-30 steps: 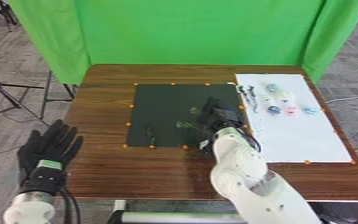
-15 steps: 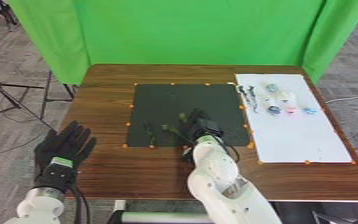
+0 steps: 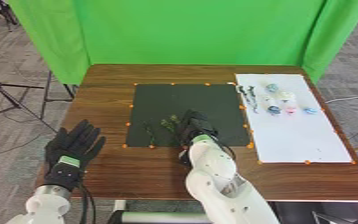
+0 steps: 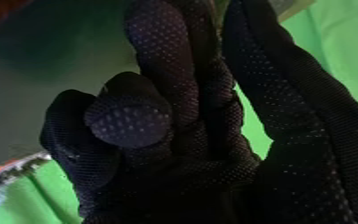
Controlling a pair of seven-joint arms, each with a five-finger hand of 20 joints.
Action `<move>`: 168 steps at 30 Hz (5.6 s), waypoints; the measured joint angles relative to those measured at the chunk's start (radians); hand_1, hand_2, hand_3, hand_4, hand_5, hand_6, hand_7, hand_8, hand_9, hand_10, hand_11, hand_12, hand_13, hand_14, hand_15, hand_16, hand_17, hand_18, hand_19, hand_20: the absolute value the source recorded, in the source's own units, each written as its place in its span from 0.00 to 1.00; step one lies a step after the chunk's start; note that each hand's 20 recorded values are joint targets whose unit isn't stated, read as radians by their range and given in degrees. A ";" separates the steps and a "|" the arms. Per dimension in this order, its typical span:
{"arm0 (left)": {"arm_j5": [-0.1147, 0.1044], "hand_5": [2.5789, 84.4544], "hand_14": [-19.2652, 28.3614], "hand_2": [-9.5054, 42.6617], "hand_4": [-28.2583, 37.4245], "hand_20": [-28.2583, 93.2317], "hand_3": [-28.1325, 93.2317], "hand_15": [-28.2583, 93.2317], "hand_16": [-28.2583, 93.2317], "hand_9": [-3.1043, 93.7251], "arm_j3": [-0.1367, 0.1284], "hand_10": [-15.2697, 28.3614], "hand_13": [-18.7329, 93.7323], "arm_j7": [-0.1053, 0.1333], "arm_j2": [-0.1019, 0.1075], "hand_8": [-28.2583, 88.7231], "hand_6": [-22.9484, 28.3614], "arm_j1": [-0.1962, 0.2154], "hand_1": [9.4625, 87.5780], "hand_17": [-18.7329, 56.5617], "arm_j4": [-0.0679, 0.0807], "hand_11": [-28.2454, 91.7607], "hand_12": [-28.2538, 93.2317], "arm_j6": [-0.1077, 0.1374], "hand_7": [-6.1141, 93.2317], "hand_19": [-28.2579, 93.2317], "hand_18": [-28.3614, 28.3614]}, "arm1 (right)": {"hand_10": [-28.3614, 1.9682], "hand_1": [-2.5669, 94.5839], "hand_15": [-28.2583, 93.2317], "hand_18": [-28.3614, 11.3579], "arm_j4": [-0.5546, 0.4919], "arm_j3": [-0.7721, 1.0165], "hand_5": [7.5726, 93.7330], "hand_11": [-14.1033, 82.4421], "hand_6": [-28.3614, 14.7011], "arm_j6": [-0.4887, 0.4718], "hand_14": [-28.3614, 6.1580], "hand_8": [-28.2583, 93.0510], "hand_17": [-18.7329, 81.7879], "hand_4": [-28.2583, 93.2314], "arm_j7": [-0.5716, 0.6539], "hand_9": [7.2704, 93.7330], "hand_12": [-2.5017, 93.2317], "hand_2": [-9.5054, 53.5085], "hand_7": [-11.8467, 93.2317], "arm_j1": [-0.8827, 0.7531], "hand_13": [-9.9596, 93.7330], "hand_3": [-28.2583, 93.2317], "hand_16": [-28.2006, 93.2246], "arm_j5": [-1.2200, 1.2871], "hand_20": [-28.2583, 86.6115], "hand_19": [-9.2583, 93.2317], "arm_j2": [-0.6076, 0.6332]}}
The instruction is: Arrange flowers
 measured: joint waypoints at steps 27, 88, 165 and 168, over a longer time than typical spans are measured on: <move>0.010 0.50 0.74 0.54 0.00 0.33 0.83 0.67 0.16 0.45 -0.003 0.67 0.44 0.000 -0.004 0.13 0.58 0.019 0.23 0.20 -0.004 0.49 0.34 -0.013 0.34 0.60 0.77 | 0.40 0.40 0.70 0.19 -0.104 0.068 0.75 0.42 0.51 -0.176 0.64 0.15 0.78 0.08 0.026 0.91 0.29 0.02 0.28 -0.022 0.93 0.81 0.54 0.121 0.66 1.00 0.019; 0.221 0.53 0.73 0.55 0.00 0.33 0.83 0.63 0.16 0.49 0.038 0.68 0.45 0.070 0.101 0.14 0.58 -0.168 0.23 0.20 0.069 0.46 0.33 0.015 0.29 0.59 0.77 | 0.09 0.37 0.66 0.17 0.364 -0.013 0.65 0.26 0.26 -0.083 0.46 0.16 0.74 0.05 0.095 0.68 0.17 0.00 0.17 0.481 0.84 0.80 0.43 0.034 0.65 1.00 0.281; 0.026 0.51 0.74 0.55 0.00 0.33 0.83 0.65 0.17 0.47 -0.013 0.68 0.45 0.078 0.039 0.14 0.58 -0.064 0.23 0.20 0.023 0.48 0.34 0.010 0.31 0.60 0.78 | 0.43 0.53 0.78 0.16 -0.165 0.219 0.72 0.61 0.57 0.186 0.60 0.40 0.77 0.03 0.219 0.83 0.47 0.11 0.60 -0.102 0.89 0.85 0.52 0.396 0.67 1.00 0.190; 0.025 0.51 0.74 0.55 0.00 0.33 0.83 0.65 0.17 0.47 -0.011 0.68 0.45 0.078 0.038 0.14 0.58 -0.064 0.23 0.20 0.023 0.48 0.34 0.010 0.31 0.60 0.78 | 0.45 0.53 0.79 0.20 -0.170 0.224 0.69 0.62 0.57 0.243 0.61 0.40 0.75 0.01 0.219 0.81 0.47 0.13 0.63 -0.115 0.88 0.85 0.53 0.400 0.68 1.00 0.187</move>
